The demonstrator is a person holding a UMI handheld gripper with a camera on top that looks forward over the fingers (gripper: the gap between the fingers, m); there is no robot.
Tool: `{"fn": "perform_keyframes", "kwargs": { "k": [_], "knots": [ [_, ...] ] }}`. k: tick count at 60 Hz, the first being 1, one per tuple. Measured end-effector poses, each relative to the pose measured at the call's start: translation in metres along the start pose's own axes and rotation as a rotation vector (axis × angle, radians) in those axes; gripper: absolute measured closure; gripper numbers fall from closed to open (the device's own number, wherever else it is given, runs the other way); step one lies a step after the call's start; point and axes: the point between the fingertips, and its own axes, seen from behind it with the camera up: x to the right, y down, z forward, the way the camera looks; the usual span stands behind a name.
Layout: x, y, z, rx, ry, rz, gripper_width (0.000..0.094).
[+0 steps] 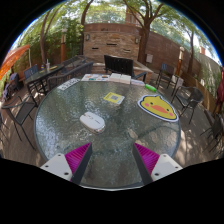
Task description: Arrange mouse
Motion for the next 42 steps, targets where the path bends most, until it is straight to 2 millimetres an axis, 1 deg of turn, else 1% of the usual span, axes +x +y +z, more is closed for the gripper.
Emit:
{"fn": "perform_keyframes", "kwargs": {
  "k": [1, 6, 7, 8, 12, 13, 19, 20, 25, 26, 31, 32, 37, 39, 42],
  "knots": [
    [-0.021, 0.009, 0.002, 0.003, -0.002, -0.008, 0.0086],
    [-0.046, 0.005, 0.030, 0.016, -0.035, -0.042, 0.0083],
    [-0.046, -0.004, 0.050, 0.020, -0.044, -0.048, 0.0084],
    [-0.052, 0.000, 0.042, 0.020, -0.045, -0.051, 0.0082],
    [-0.065, -0.007, 0.059, 0.037, -0.051, -0.066, 0.0085],
    [-0.065, -0.010, 0.071, 0.039, -0.050, -0.070, 0.0084],
    [-0.069, -0.023, 0.091, 0.046, -0.047, -0.073, 0.0086],
    [-0.069, -0.028, 0.099, 0.047, -0.046, -0.075, 0.0085],
    [-0.068, -0.041, 0.113, 0.055, -0.041, -0.088, 0.0084],
    [-0.068, -0.041, 0.117, 0.057, -0.044, -0.090, 0.0085],
    [-0.070, -0.049, 0.125, 0.069, -0.055, -0.093, 0.0094],
    [-0.070, -0.052, 0.130, 0.070, -0.059, -0.092, 0.0097],
    [-0.071, -0.054, 0.130, 0.073, -0.071, -0.075, 0.0115],
    [-0.074, -0.055, 0.134, 0.071, -0.085, -0.057, 0.0150],
    [-0.080, -0.053, 0.134, 0.062, -0.114, -0.016, 0.0258]
  ]
}}
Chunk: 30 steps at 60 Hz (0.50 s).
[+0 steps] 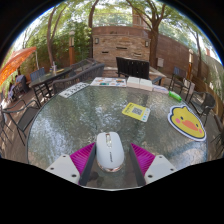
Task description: Arrange mouse
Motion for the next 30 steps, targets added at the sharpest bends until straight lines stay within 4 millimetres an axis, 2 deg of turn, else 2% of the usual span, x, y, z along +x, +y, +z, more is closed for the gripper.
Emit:
{"fn": "perform_keyframes", "kwargs": {
  "k": [4, 7, 12, 26, 30],
  "knots": [
    [-0.002, 0.000, 0.002, 0.011, 0.000, 0.012, 0.0299],
    [-0.008, 0.000, 0.003, 0.018, -0.010, -0.002, 0.0389],
    [-0.008, 0.002, 0.001, 0.002, 0.008, 0.008, 0.0403],
    [-0.009, 0.000, -0.001, -0.012, 0.001, -0.010, 0.0532],
    [-0.016, -0.015, -0.009, 0.008, -0.033, -0.002, 0.0543]
  ]
}}
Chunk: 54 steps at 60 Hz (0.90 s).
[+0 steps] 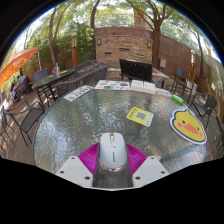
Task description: Arrange mouse
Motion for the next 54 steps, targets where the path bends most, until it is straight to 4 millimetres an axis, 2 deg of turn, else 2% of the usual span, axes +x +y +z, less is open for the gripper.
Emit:
{"fn": "perform_keyframes", "kwargs": {
  "k": [3, 6, 10, 12, 17, 18, 21, 23, 24, 26, 27, 28, 32, 33, 34, 35, 36, 39, 40, 45, 50, 54],
  "knots": [
    [0.000, -0.025, -0.014, 0.045, -0.026, 0.000, 0.0542],
    [0.001, -0.063, -0.030, 0.107, -0.050, 0.007, 0.0543],
    [0.024, -0.113, -0.053, 0.208, -0.070, 0.030, 0.0544],
    [0.039, -0.148, -0.067, 0.257, -0.067, 0.044, 0.0543],
    [0.107, -0.204, -0.088, 0.362, -0.020, 0.070, 0.0542],
    [0.120, -0.213, -0.087, 0.370, -0.005, 0.079, 0.0542],
    [0.167, -0.224, -0.084, 0.376, 0.038, 0.097, 0.0543],
    [0.203, -0.215, -0.079, 0.377, 0.067, 0.111, 0.0547],
    [0.215, -0.224, -0.075, 0.362, 0.082, 0.121, 0.0547],
    [0.244, -0.211, -0.061, 0.333, 0.111, 0.132, 0.0547],
    [0.258, -0.195, -0.050, 0.322, 0.126, 0.135, 0.0548],
    [0.269, -0.198, -0.047, 0.298, 0.136, 0.141, 0.0547],
    [0.307, -0.155, -0.011, 0.201, 0.168, 0.157, 0.0548],
    [0.315, -0.134, 0.001, 0.175, 0.174, 0.156, 0.0548],
    [0.321, -0.124, 0.008, 0.149, 0.177, 0.155, 0.0548],
    [0.328, -0.102, 0.017, 0.128, 0.180, 0.153, 0.0547],
    [0.329, -0.104, 0.019, 0.105, 0.179, 0.154, 0.0547],
    [0.338, -0.083, 0.032, 0.054, 0.180, 0.151, 0.0545],
    [0.342, -0.068, 0.040, 0.041, 0.183, 0.150, 0.0545],
    [0.355, -0.045, 0.053, -0.017, 0.186, 0.157, 0.0535],
    [0.350, -0.029, 0.062, -0.057, 0.154, 0.187, 0.0445],
    [0.352, -0.025, 0.056, -0.070, 0.150, 0.177, 0.0381]
  ]
}}
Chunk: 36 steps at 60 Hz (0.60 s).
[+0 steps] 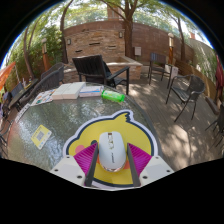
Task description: Arrange mouse
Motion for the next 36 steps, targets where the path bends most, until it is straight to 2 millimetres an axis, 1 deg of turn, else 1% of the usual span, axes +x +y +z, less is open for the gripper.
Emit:
{"fn": "perform_keyframes", "kwargs": {
  "k": [1, 4, 5, 6, 7, 8, 9, 10, 18, 26, 33, 36],
  "knots": [
    [0.001, 0.000, -0.002, -0.003, 0.007, -0.007, 0.0332],
    [0.003, -0.004, -0.011, 0.008, 0.019, -0.026, 0.0126],
    [0.003, -0.006, -0.015, 0.017, 0.020, -0.031, 0.0073],
    [0.004, -0.008, -0.020, 0.025, 0.024, -0.034, 0.0070],
    [-0.001, -0.014, -0.023, 0.034, 0.020, -0.038, 0.0087],
    [0.001, -0.012, -0.032, 0.039, 0.020, -0.042, 0.0094],
    [-0.001, -0.025, -0.037, 0.039, 0.023, -0.045, 0.0095],
    [0.000, -0.024, -0.044, 0.047, 0.026, -0.049, 0.0091],
    [-0.014, -0.034, -0.110, 0.088, 0.040, -0.067, 0.0078],
    [-0.025, -0.031, -0.182, 0.121, 0.072, -0.077, 0.0063],
    [-0.038, -0.017, -0.242, 0.150, 0.100, -0.101, 0.0070],
    [-0.039, -0.008, -0.261, 0.157, 0.114, -0.112, 0.0081]
  ]
}}
